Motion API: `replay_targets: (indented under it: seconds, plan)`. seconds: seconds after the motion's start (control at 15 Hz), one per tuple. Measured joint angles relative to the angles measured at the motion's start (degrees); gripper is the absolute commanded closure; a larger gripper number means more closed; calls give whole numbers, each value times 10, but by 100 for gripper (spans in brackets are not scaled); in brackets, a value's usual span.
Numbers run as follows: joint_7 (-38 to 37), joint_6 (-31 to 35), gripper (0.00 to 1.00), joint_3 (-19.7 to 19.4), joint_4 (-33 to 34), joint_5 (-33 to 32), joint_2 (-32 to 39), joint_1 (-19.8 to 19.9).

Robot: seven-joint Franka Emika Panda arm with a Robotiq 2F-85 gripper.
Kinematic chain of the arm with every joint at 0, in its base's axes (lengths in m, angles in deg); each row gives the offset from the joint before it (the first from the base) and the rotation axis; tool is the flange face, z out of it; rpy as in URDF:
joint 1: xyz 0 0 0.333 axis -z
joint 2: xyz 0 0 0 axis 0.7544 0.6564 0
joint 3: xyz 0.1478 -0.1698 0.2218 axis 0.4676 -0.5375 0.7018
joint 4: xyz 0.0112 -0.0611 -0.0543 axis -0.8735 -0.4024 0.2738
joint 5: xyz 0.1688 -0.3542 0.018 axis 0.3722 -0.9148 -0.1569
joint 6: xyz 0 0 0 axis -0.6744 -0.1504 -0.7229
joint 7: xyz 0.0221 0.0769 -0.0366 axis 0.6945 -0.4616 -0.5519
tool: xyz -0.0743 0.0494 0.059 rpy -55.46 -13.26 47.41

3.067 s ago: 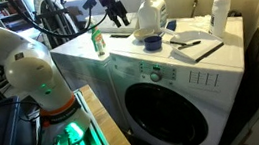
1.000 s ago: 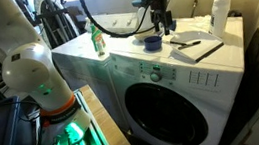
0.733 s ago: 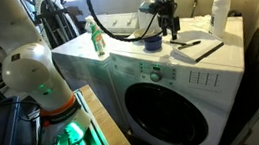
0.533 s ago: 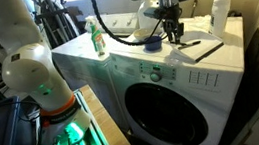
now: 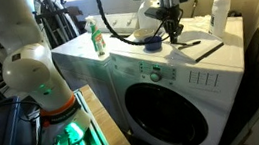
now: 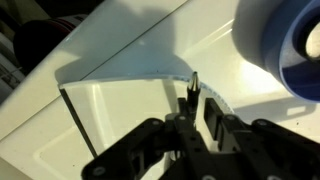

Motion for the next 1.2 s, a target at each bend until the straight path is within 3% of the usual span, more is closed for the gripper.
replay_targets:
  seconds: [0.27, 0.33, 0.53, 1.0, 1.07, 1.2]
  plan:
    - [7, -1, 100, -1, 0, 6, 1, 0]
    - [7, -1, 75, -1, 0, 6, 1, 0]
    - [7, -1, 60, -1, 0, 11, 1, 0]
    - [16, -2, 7, -3, 1, 31, 1, 1]
    - [18, -2, 1, -3, 1, 33, 1, 1]
    - [20, -3, 0, -3, 0, 35, 1, 2]
